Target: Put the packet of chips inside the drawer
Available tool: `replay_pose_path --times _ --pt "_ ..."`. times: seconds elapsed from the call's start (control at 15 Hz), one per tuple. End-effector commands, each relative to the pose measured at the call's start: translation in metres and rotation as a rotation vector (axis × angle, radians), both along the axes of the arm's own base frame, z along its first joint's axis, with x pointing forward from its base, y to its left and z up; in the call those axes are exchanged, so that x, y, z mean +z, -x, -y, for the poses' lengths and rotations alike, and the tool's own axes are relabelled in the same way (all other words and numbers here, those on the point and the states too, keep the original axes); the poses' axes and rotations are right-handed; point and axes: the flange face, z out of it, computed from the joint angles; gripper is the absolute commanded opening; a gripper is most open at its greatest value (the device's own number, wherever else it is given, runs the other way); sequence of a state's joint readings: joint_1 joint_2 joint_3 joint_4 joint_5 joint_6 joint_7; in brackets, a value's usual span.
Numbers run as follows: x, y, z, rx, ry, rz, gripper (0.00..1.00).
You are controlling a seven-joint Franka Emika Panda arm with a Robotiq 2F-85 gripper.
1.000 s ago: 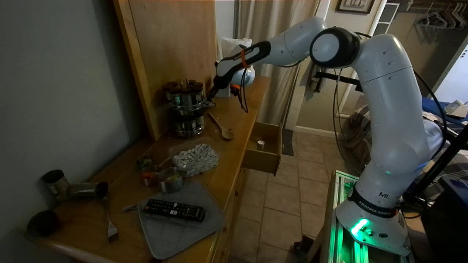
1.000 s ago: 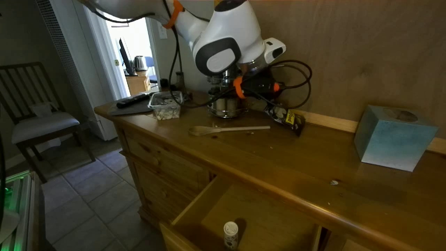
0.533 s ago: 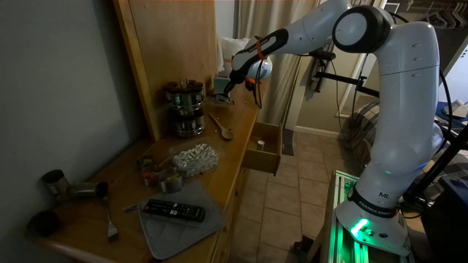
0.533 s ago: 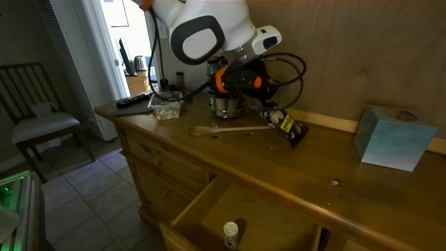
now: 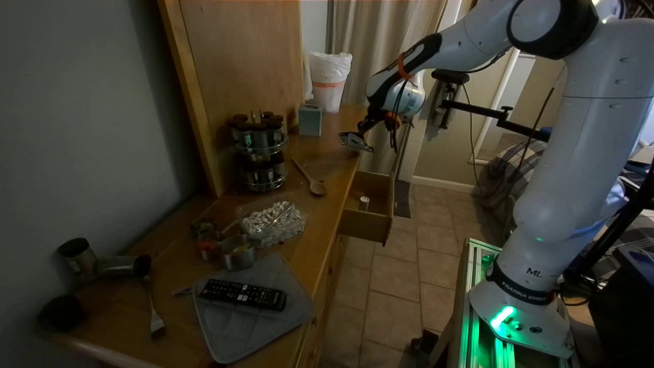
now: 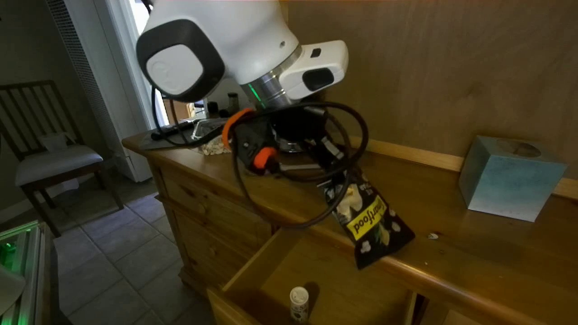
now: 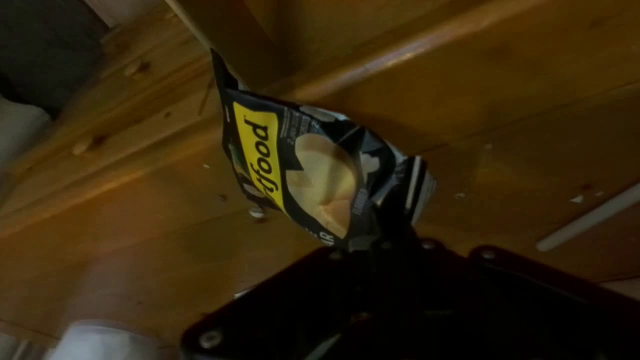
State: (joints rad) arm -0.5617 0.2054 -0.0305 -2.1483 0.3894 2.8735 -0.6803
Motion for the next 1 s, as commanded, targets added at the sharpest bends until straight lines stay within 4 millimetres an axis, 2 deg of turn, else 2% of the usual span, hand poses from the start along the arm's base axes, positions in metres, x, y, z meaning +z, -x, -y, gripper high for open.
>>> replay_pose_path --times 0.0,0.2,0.53,0.67,0.93 --pt "-0.001 0.044 0.007 -0.093 -0.053 0.024 0.0" --pt "-0.022 0.048 0.017 -0.128 -0.095 0.029 0.0" --pt "-0.074 0.035 0.022 -0.085 -0.158 -0.013 0.0" --pt "-0.092 0.038 0.029 -0.045 -0.16 -0.036 0.0" --pt "-0.11 0.063 0.06 0.0 -0.147 -0.067 0.0"
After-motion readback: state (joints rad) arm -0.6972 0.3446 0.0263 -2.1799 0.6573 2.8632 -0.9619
